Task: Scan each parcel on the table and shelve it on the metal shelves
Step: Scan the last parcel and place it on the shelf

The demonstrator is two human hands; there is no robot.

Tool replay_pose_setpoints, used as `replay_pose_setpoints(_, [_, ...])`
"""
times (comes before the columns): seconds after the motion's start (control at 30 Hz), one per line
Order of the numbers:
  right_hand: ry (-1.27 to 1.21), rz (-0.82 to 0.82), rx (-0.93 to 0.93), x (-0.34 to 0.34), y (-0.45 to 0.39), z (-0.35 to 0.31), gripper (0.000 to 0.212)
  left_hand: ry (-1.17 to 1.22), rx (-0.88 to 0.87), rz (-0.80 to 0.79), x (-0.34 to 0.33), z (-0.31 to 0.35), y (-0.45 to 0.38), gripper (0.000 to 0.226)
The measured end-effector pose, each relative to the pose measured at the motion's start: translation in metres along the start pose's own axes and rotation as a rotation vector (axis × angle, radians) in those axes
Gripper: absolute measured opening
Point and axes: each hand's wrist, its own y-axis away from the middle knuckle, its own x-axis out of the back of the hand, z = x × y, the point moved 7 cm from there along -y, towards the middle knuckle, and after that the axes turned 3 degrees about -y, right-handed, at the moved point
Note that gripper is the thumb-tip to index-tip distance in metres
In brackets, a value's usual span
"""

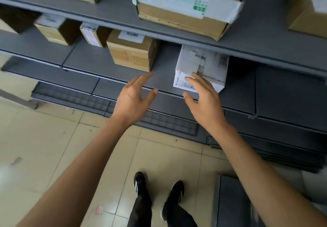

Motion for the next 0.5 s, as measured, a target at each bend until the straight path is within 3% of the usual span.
replay_pose_setpoints(0.5, [-0.198, -0.232, 0.228, -0.085, -0.029, -0.222, 0.059, 0.081, 0.219, 0.303, 0.208, -0.091, 0.095, 0.041])
